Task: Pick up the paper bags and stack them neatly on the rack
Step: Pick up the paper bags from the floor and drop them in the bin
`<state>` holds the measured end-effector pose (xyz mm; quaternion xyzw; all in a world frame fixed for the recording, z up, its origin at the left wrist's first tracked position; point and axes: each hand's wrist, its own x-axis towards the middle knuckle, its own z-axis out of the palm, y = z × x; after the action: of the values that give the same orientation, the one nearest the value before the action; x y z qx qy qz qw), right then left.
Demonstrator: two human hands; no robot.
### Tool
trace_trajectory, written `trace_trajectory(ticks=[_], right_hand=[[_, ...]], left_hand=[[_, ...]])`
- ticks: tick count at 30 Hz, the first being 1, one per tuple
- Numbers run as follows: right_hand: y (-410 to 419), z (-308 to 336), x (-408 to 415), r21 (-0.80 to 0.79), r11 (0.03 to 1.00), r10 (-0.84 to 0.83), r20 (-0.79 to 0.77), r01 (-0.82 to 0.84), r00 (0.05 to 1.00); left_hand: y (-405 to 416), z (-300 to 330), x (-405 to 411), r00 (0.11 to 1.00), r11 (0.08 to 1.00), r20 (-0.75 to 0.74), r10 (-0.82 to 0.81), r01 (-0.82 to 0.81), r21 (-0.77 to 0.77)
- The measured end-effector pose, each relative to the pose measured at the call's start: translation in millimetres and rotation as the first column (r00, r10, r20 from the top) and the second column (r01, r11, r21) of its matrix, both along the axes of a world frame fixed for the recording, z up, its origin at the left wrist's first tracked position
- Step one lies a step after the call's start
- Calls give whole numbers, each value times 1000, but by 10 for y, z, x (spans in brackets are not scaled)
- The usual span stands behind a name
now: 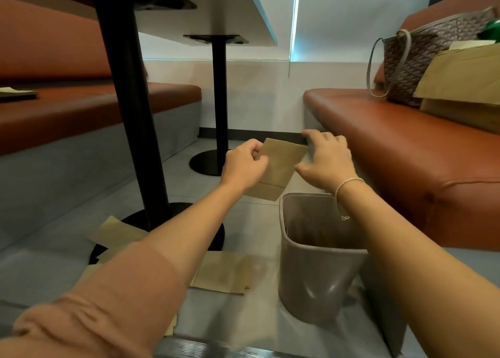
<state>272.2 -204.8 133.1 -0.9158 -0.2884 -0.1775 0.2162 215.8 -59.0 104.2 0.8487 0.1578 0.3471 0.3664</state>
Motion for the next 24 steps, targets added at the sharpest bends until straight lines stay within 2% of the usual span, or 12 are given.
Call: trace_trajectory(ticks=[4,9,12,16,20,24], right_hand=[[82,41,-49,-97,993,63,-18,-64,998],[24,121,-48,2,996,-86,45,86,995],[-3,101,30,-20,980,-197,5,197,980],[63,-97,66,-91,963,-258,-57,252,964],[265,-358,4,-95,979,-190,-93,182,977],[549,-596,-127,-90,996,-42,-155,29,987]], left_hand=[[-66,20,-3,994,994,44,-101,99,45],[-31,-47,45,994,991,24,-107,105,78],[94,-176,62,997,998,-68,-45,47,37],[275,-427,14,976,1000,-218,0,3,14],[465,-728,-73,926,999,-376,28,-14,41],[677,-1061,-152,827,992,-557,80,-9,129]])
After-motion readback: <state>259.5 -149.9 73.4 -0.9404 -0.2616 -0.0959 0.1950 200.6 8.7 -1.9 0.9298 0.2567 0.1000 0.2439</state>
